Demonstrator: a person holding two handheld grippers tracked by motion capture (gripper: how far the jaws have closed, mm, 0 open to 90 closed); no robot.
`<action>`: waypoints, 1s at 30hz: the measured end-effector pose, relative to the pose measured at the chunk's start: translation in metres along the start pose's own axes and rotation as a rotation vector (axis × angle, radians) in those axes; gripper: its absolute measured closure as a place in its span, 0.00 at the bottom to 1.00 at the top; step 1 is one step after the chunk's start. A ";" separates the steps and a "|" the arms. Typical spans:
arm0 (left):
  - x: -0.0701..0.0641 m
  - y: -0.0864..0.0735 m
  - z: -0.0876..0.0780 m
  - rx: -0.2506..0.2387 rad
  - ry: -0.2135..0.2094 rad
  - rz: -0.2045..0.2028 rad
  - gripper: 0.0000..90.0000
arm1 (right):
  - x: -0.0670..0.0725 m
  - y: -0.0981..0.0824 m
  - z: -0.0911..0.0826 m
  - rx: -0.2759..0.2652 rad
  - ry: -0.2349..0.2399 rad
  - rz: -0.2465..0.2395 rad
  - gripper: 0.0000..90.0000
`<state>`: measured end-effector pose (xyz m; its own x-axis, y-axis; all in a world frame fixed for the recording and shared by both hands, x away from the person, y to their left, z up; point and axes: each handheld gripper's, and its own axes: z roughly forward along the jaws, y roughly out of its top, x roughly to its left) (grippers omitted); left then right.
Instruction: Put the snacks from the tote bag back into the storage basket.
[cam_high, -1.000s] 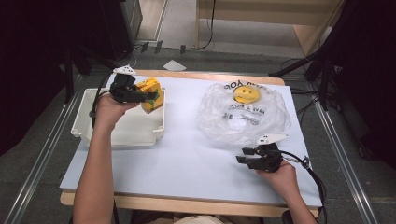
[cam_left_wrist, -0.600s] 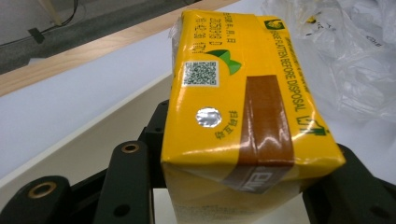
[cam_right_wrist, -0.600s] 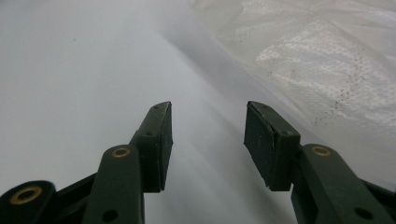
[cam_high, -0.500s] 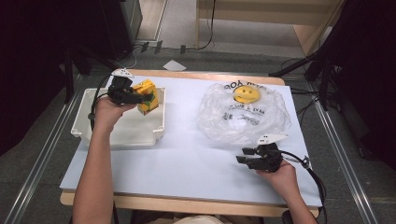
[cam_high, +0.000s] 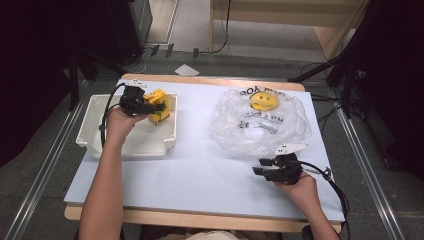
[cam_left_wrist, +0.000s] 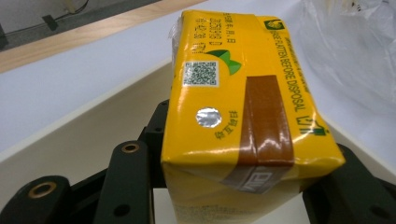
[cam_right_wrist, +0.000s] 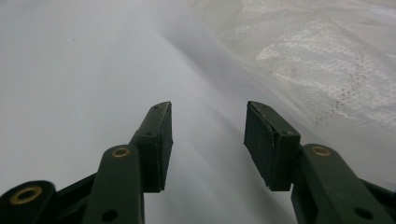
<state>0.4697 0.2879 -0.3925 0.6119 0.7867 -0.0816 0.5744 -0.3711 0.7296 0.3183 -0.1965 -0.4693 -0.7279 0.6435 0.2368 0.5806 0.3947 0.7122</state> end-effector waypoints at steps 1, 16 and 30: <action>0.000 0.000 0.002 0.005 0.005 0.000 0.58 | 0.000 0.000 0.000 0.001 -0.001 0.000 0.59; -0.002 -0.005 0.023 0.013 0.016 0.032 0.57 | 0.001 -0.001 0.000 0.010 -0.004 0.000 0.58; 0.001 -0.012 0.021 0.004 -0.003 0.039 0.52 | 0.001 -0.001 0.000 0.014 -0.004 0.000 0.58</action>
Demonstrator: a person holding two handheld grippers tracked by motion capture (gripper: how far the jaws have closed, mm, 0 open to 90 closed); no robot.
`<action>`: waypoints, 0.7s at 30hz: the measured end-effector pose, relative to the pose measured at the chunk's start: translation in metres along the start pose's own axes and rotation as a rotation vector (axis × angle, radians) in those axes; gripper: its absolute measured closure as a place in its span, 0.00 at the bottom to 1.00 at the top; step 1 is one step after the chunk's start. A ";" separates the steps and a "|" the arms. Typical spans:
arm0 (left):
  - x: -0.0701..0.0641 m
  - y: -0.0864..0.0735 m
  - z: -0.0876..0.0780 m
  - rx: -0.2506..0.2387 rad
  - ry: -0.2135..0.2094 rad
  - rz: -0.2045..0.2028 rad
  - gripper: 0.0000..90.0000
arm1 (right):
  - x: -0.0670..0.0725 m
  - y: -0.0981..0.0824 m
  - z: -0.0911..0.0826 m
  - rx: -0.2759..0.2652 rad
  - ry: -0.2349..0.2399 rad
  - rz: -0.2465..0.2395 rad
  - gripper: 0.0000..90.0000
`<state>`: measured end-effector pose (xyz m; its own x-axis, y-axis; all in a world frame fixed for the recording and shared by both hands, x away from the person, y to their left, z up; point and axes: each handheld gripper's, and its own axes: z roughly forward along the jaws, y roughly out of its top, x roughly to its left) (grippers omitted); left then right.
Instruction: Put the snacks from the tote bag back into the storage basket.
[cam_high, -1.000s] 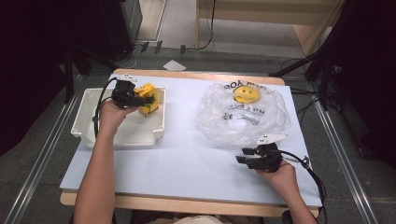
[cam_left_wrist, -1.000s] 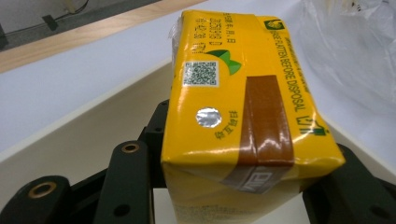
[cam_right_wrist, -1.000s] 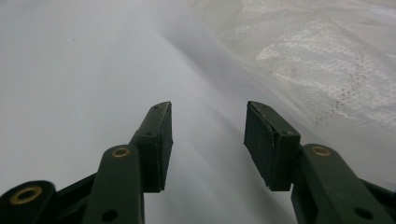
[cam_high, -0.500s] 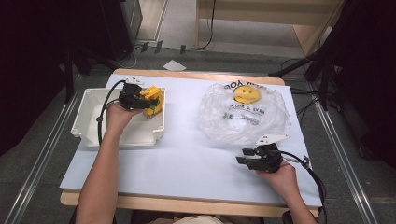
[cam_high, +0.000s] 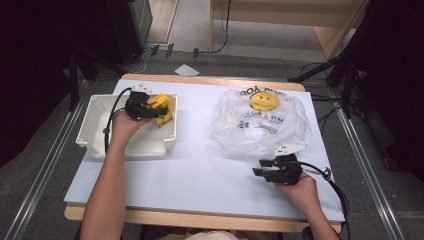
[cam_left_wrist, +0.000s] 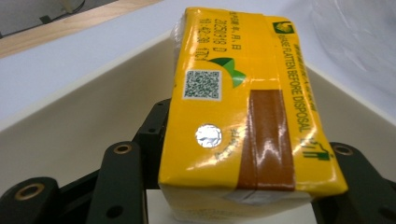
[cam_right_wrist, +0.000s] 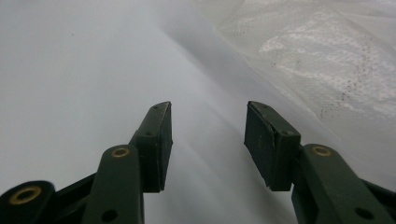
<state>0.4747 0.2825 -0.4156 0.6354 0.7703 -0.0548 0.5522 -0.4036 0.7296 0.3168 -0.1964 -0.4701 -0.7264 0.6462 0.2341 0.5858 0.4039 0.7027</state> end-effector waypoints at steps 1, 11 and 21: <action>0.000 0.000 0.000 0.000 -0.006 0.000 0.51 | 0.000 0.000 0.000 0.000 0.000 0.001 0.58; 0.005 -0.001 -0.007 -0.006 -0.051 -0.061 0.42 | 0.000 0.000 0.000 0.000 0.005 0.000 0.58; 0.004 -0.002 -0.021 0.028 -0.046 -0.077 0.38 | 0.000 0.000 0.000 0.000 0.006 -0.001 0.58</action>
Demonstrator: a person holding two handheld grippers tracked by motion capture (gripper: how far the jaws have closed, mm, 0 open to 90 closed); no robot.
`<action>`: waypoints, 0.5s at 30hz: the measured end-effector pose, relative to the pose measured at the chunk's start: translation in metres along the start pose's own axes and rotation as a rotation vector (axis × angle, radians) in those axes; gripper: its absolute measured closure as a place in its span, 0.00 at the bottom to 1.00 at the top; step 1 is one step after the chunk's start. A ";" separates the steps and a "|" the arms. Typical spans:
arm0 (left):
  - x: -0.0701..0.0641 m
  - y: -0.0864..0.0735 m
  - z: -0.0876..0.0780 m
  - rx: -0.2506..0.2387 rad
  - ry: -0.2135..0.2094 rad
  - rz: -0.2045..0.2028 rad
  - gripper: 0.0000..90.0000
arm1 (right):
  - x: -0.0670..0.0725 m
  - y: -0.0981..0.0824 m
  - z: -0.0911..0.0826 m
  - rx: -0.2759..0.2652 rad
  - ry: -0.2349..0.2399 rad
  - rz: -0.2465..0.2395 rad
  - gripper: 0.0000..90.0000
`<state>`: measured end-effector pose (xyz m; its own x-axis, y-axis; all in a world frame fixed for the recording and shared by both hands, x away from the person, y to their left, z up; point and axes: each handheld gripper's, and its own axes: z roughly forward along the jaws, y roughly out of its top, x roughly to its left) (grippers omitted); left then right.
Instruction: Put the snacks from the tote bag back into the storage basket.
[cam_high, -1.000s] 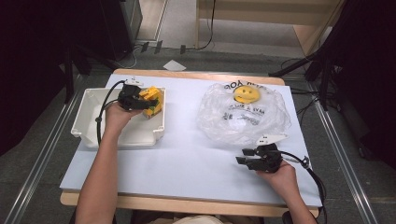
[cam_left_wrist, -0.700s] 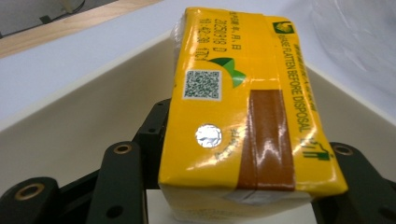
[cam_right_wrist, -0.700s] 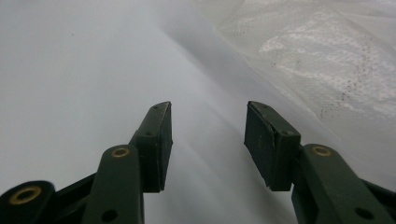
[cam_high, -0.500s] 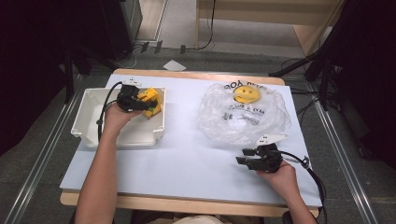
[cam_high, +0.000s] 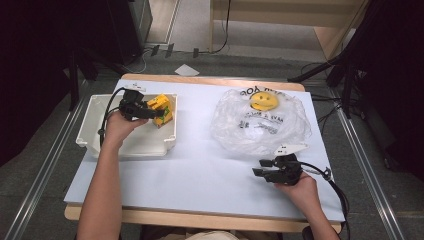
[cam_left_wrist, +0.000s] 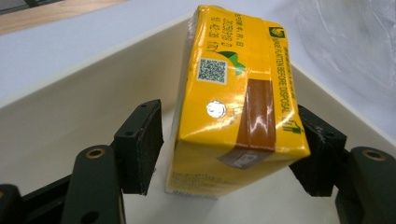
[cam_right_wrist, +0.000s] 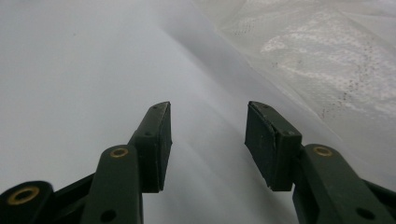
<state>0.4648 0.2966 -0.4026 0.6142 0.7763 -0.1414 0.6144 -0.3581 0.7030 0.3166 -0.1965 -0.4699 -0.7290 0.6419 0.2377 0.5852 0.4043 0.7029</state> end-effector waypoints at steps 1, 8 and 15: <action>0.000 0.000 -0.001 0.008 0.002 0.001 0.38 | 0.000 0.000 0.000 0.001 -0.001 0.000 0.58; -0.003 -0.004 -0.012 0.022 -0.004 -0.029 0.39 | 0.000 0.000 0.000 0.000 -0.002 -0.002 0.57; -0.008 -0.012 -0.022 0.024 0.018 -0.037 0.41 | 0.000 0.000 -0.001 -0.002 0.000 -0.008 0.57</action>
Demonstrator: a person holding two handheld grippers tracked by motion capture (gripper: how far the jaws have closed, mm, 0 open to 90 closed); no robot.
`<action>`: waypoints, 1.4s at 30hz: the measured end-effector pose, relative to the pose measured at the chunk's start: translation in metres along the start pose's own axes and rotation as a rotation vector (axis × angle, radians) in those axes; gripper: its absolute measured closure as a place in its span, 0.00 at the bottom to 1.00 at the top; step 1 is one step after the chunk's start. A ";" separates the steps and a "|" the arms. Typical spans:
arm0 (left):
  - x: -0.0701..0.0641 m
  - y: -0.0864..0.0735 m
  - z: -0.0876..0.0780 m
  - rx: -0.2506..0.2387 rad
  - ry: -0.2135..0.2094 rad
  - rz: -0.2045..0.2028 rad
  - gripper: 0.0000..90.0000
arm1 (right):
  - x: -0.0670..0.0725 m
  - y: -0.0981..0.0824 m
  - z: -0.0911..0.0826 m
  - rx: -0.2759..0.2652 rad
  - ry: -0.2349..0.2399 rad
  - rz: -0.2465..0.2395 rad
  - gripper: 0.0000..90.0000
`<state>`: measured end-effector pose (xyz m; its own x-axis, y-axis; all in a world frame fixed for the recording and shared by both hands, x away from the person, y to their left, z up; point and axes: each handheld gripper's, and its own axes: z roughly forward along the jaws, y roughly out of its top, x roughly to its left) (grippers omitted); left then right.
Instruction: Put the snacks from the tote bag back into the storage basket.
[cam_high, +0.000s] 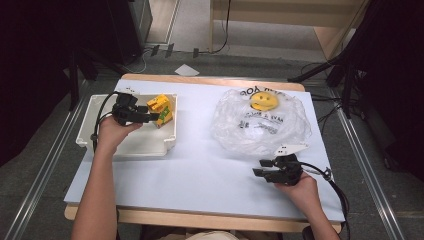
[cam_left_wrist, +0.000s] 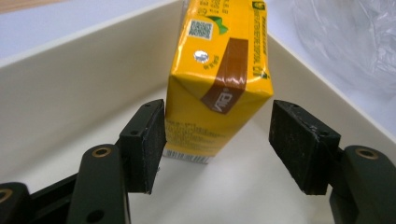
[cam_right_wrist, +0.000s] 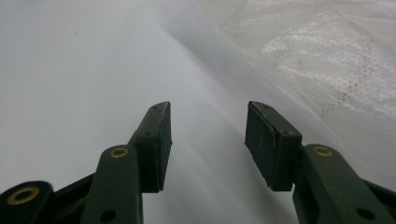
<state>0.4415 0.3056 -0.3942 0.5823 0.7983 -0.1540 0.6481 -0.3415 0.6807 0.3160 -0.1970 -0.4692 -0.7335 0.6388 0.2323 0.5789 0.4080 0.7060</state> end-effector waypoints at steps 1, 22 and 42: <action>-0.001 -0.001 -0.001 0.001 0.003 0.000 0.41 | 0.000 0.000 0.000 0.000 0.000 0.000 0.57; -0.020 -0.011 -0.008 -0.042 -0.065 0.035 0.85 | 0.000 0.000 0.000 -0.001 0.000 -0.001 0.57; -0.020 -0.020 0.017 -0.006 -0.044 0.058 1.00 | 0.000 0.000 0.000 0.000 0.000 -0.003 0.58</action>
<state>0.4250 0.2876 -0.4174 0.6394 0.7550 -0.1454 0.6100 -0.3829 0.6938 0.3163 -0.1970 -0.4692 -0.7352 0.6376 0.2301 0.5767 0.4099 0.7067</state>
